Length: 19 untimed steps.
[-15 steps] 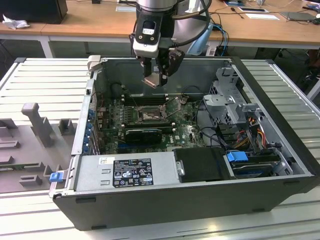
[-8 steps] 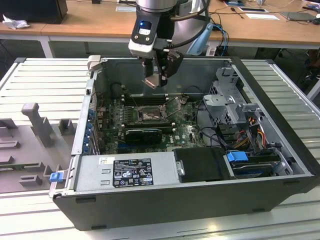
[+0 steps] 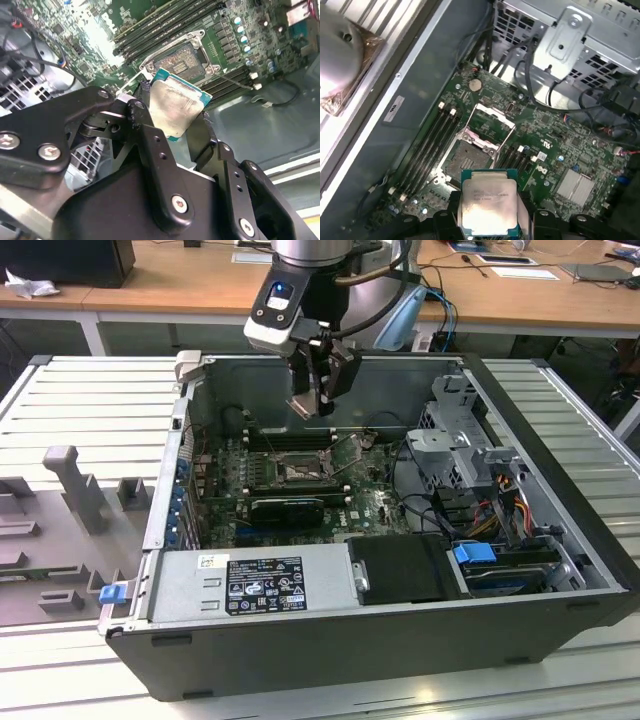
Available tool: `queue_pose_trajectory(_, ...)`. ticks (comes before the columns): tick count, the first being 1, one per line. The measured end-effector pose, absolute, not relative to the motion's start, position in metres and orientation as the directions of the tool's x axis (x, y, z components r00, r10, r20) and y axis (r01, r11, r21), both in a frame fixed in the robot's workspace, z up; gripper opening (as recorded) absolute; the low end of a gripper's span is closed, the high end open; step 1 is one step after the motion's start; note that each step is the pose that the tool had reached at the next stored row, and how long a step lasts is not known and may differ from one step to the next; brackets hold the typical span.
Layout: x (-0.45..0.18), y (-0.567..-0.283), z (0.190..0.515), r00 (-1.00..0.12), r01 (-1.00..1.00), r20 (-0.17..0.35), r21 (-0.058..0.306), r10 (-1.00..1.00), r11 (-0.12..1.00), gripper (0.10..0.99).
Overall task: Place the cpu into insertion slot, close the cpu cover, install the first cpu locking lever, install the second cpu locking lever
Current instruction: 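Place the cpu into insertion slot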
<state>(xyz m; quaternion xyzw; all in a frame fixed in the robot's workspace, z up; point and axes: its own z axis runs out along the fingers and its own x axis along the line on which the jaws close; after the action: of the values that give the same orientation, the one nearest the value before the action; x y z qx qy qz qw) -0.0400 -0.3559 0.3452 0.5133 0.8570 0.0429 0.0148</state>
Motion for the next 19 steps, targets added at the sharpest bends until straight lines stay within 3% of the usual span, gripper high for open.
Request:
queue_pose_trajectory(15, -0.04, -0.3559, 0.3416, -0.415, 0.907, 0.019, 0.089, 0.91, 0.412, 0.529)
queue_pose_trajectory(19, -0.04, -0.3559, 0.3406, -0.342, 0.937, 0.019, 0.089, 0.94, 0.339, 0.529)
